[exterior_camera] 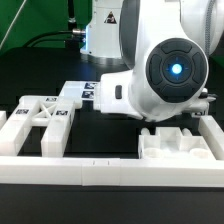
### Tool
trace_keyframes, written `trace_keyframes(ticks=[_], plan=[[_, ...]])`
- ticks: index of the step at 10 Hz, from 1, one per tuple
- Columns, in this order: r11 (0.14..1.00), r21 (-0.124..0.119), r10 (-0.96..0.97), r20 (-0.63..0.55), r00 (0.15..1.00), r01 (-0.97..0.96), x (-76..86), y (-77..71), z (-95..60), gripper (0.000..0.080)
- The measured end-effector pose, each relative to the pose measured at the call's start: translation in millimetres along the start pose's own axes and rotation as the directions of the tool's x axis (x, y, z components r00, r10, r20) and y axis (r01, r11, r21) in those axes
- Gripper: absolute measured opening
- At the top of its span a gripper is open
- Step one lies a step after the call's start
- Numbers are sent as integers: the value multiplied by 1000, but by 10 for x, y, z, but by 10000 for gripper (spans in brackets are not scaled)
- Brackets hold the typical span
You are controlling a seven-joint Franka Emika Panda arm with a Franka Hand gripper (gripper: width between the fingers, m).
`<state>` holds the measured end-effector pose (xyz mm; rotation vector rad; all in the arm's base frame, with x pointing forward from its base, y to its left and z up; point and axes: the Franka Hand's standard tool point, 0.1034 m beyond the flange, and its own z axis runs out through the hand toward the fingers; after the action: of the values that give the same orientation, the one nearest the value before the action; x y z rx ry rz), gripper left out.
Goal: Assemble chair
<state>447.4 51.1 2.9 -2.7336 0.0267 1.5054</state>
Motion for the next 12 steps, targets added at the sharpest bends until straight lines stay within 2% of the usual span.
trace_keyframes(ticks=[2,4,6,8,9,12], plan=[[1000,0,-9,-3,1000,9,4,1,-15,285],[999,3,-40,-18,999,40,-17,12,-142,285],[998,10,-59,-26,998,59,-137,33,-436,285],[993,22,-114,-26,993,115,-312,121,-688,285],[987,25,-156,-46,987,158,-333,159,-753,285],[988,19,-152,-104,983,155,-255,158,-803,285]])
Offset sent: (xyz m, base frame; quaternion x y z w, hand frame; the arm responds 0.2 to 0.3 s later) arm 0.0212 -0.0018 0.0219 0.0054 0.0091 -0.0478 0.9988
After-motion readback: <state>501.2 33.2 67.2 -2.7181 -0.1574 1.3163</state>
